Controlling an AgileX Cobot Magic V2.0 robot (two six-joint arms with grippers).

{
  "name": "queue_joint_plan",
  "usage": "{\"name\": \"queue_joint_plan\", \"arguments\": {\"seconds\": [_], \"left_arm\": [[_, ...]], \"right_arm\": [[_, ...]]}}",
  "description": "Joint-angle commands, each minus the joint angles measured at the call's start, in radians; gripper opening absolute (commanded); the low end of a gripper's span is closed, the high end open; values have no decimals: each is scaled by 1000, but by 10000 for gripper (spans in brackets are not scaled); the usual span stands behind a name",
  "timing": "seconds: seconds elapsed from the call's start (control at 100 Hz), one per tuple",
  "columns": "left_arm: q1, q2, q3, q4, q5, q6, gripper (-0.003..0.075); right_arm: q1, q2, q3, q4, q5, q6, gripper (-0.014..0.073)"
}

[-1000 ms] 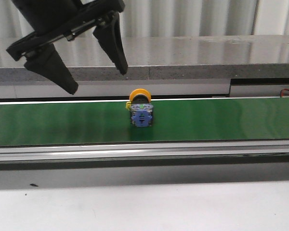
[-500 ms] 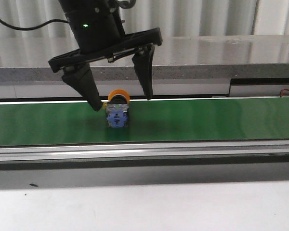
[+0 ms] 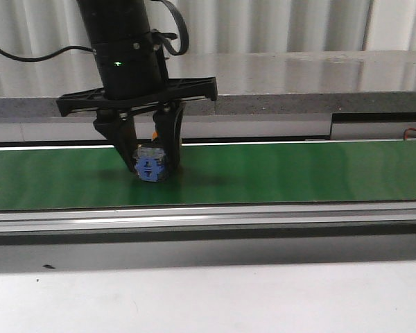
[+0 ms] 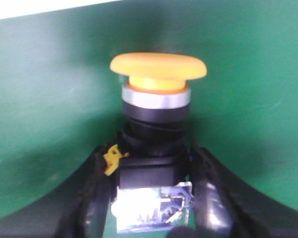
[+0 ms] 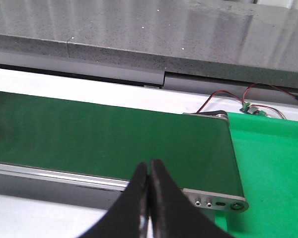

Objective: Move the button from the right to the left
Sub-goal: 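Lift the button with the left gripper toward the blue tray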

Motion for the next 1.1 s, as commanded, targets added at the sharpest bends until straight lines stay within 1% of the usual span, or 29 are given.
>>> {"name": "queue_joint_plan", "arguments": {"seconds": [0.0,0.16,0.38,0.56,0.63,0.8,0.86,0.91,1.09], "left_arm": [[-1,-56,-60,17,17,-20,80],[16,-56,-143,75,87,-20,80],[93,-60,-186,94,142,17,81],[195,-77,-186,92,142,74,81],[247,-83,-186,71,142,144,81],[368,-97,-186,47,142,247,81],[412,-97,-186,47,142,332,81],[449,-97,-186,47,142,367,81],[565,-97,-186,47,142,399,81]], "right_arm": [[2,10,-27,-1,-87,-9,-67],[2,10,-27,-1,-87,-9,-67],[2,10,-27,-1,-87,-9,-67],[2,10,-27,-1,-87,-9,-67],[2,10,-27,-1,-87,-9,-67],[2,10,-27,-1,-87,-9,-67],[2,10,-27,-1,-87,-9,-67],[2,10,-27,-1,-87,-9,-67],[2,10,-27,-1,-87,-9,-67]]}}
